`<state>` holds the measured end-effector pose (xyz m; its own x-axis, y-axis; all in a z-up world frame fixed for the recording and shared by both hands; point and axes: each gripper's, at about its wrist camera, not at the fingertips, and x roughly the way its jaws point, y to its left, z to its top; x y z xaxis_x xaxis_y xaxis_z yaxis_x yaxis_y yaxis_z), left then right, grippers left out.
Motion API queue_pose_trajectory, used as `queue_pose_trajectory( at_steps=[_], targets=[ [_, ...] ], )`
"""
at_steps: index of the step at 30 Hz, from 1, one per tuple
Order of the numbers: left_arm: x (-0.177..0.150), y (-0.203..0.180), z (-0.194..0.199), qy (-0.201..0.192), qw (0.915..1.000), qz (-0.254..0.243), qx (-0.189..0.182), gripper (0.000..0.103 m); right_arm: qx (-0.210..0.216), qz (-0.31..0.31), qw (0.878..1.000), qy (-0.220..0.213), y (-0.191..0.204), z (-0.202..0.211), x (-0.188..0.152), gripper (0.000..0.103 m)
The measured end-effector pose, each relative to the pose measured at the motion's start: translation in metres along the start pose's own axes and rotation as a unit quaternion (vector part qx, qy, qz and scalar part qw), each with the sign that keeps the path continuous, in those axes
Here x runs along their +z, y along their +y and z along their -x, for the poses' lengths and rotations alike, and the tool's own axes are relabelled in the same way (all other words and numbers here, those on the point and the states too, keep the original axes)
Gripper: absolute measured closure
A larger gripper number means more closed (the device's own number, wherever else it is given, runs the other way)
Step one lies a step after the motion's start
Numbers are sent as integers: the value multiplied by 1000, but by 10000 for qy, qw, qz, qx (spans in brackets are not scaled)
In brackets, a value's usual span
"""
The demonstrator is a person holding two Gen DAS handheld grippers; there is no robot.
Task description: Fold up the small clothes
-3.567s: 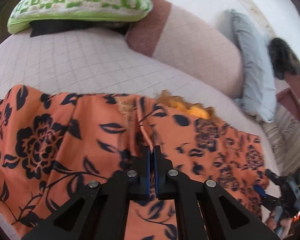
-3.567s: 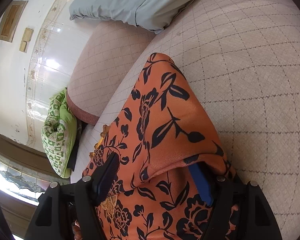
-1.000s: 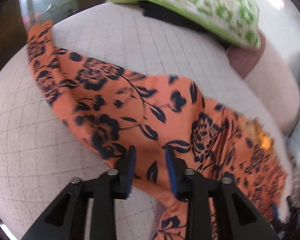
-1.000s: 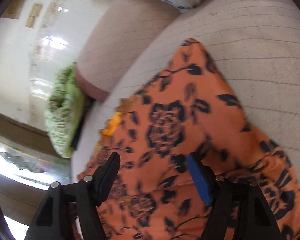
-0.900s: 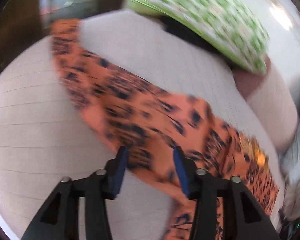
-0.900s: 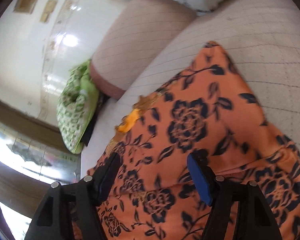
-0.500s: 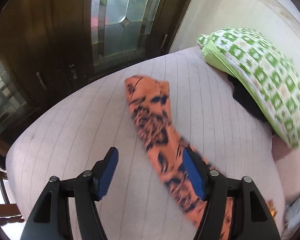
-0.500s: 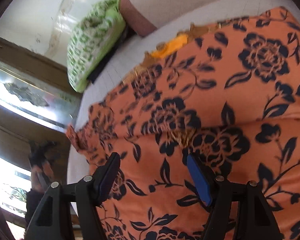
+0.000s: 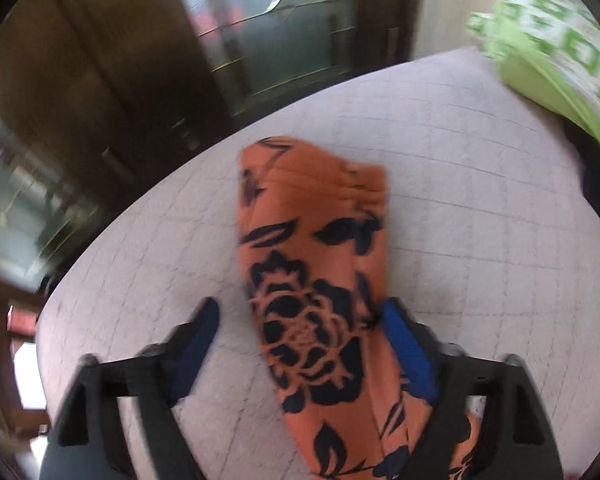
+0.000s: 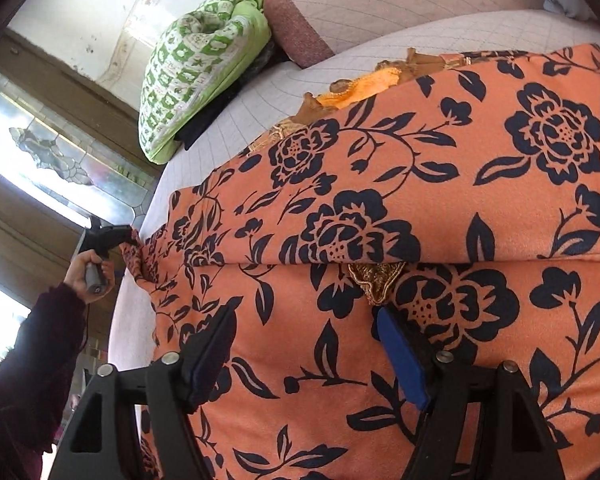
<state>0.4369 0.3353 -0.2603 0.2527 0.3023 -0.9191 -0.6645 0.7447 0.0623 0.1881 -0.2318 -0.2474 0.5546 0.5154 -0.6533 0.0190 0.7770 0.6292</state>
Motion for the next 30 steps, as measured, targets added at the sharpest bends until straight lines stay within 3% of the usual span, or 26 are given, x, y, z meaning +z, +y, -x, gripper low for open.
queue_pose_trajectory(
  at_steps=[2, 3, 4, 7, 10, 16, 20, 23, 26, 27, 30],
  targets=[
    [-6, 0, 8, -197, 9995, -154, -188, 64, -16, 36, 10000, 9, 1, 0, 1, 27],
    [-10, -3, 13, -329, 9984, -396, -236, 84, -9, 22, 10000, 8, 2, 0, 1, 27],
    [-12, -4, 17, -391, 9972, -540, -334, 92, 7, -13, 10000, 3, 1, 0, 1, 27],
    [-19, 8, 33, -582, 9929, -430, -940, 93, 76, -79, 9999, -23, 0, 1, 2, 27],
    [-27, 15, 61, -625, 9835, -480, -1626, 93, 40, -68, 10000, -44, 0, 3, 2, 28],
    [-59, -19, 160, -1063, 9513, -1366, -2550, 93, 19, -200, 9995, -263, -6, 18, 8, 28],
    [-86, -58, 227, -1295, 9177, -2167, -3068, 93, 159, -543, 9958, -718, -20, 46, 21, 28],
    [-128, -101, 280, -1436, 8850, -2861, -3381, 93, 261, -809, 9895, -1170, -37, 77, 28, 28],
    [-185, -150, 326, -1501, 8464, -3580, -3646, 93, 312, -1163, 9802, -1572, -64, 109, 33, 28],
    [-211, -170, 341, -1469, 8295, -3862, -3757, 93, 323, -1321, 9759, -1708, -74, 121, 35, 28],
    [-266, -219, 363, -1280, 7944, -4386, -4003, 93, 287, -1663, 9639, -2061, -103, 153, 36, 28]
  ],
)
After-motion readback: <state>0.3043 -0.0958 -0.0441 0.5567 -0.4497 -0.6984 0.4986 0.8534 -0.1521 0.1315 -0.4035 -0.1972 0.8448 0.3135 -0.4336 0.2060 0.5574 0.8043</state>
